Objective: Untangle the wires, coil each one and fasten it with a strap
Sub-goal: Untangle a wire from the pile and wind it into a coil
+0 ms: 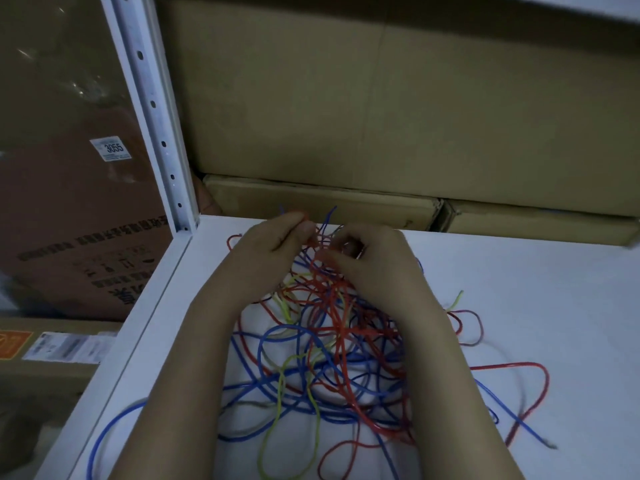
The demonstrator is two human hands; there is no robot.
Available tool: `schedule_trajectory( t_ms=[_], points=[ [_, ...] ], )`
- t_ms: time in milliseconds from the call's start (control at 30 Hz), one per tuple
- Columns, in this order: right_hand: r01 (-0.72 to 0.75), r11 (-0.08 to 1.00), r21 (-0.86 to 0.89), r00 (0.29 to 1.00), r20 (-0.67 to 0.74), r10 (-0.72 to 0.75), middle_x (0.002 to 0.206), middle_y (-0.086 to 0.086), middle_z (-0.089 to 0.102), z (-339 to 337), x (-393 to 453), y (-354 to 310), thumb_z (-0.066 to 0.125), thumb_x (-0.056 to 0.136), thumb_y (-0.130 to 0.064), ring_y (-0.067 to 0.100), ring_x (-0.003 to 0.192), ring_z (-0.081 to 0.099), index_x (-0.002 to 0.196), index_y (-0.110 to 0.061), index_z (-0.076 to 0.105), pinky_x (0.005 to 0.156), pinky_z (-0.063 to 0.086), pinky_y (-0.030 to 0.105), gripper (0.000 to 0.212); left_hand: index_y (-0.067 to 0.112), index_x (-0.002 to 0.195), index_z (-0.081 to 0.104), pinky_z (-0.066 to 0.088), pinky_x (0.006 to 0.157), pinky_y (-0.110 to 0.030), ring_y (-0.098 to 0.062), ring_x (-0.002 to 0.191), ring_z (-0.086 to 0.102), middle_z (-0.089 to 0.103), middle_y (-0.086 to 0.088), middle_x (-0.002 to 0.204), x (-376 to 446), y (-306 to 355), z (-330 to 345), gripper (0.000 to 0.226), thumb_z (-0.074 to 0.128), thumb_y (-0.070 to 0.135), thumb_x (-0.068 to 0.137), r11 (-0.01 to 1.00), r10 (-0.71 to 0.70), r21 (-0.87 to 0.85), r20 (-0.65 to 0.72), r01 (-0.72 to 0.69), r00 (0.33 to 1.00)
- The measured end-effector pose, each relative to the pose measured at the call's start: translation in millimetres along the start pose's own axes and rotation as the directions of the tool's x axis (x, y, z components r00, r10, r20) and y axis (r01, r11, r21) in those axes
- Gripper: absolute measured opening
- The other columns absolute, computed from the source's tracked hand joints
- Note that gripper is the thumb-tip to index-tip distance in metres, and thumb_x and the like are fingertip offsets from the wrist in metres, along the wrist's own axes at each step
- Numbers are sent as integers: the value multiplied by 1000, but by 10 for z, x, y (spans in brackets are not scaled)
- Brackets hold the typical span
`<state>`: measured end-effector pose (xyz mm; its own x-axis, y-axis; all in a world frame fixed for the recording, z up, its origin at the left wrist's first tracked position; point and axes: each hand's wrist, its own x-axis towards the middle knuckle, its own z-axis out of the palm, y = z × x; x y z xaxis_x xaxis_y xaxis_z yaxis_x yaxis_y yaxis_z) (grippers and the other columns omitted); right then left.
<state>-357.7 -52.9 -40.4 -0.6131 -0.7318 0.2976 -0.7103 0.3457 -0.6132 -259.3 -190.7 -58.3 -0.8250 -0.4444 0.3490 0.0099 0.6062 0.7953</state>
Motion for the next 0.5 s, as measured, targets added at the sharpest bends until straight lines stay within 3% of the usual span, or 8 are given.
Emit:
schedule_trajectory(
  t_ms=[100, 200, 300, 367, 433, 500],
  points=[
    [-40, 998, 49, 994, 104, 35, 59, -7, 56, -131, -71, -14, 72, 83, -31, 2, 54, 49, 69, -16, 64, 51, 36, 18, 22, 11, 90, 63, 41, 71, -23, -8, 76, 54, 61, -5, 82, -32, 34, -18, 27, 44, 27, 100, 998, 54, 22, -2, -54, 999],
    [-56, 994, 94, 997, 55, 51, 62, 2, 63, -253, -121, -33, 68, 86, -27, 13, 59, 60, 68, -12, 63, 59, 46, 32, 25, 3, 93, 63, 37, 65, -17, -7, 72, 49, 56, -13, 81, -91, 119, 48, 30, 46, 27, 99, 994, 79, 70, 59, -83, 995],
    [26, 996, 90, 996, -93, -18, 62, -3, 61, -335, -145, -110, 68, 87, -26, 5, 54, 52, 72, -15, 67, 53, 39, 26, 18, 10, 92, 62, 36, 62, -21, -11, 70, 49, 56, -11, 80, -94, 253, 46, 32, 43, 35, 98, 997, 57, 50, 88, -61, 995],
    [97, 994, 43, 975, -206, -86, 60, -5, 60, -391, -140, -203, 68, 86, -28, 8, 55, 50, 74, -15, 69, 52, 37, 27, 18, 11, 106, 63, 39, 71, -15, -9, 84, 55, 63, -8, 96, -69, 364, -7, 33, 42, 36, 99, 997, 50, 50, 87, -55, 995],
    [149, 989, 12, 942, -306, -138, 56, -7, 55, -457, -109, -303, 67, 86, -29, 12, 54, 49, 76, -14, 67, 51, 37, 30, 18, 15, 124, 59, 37, 84, -14, -7, 106, 54, 60, 6, 118, -40, 486, -59, 37, 42, 36, 100, 998, 33, 56, 23, -35, 999],
    [157, 983, 100, 936, -332, -116, 53, -6, 56, -516, -62, -394, 66, 87, -28, 11, 50, 52, 76, -16, 65, 50, 40, 29, 17, 21, 128, 57, 31, 90, -16, -4, 109, 45, 49, 13, 116, -25, 630, -119, 36, 44, 38, 99, 998, 10, 66, -89, -4, 996]
  ],
)
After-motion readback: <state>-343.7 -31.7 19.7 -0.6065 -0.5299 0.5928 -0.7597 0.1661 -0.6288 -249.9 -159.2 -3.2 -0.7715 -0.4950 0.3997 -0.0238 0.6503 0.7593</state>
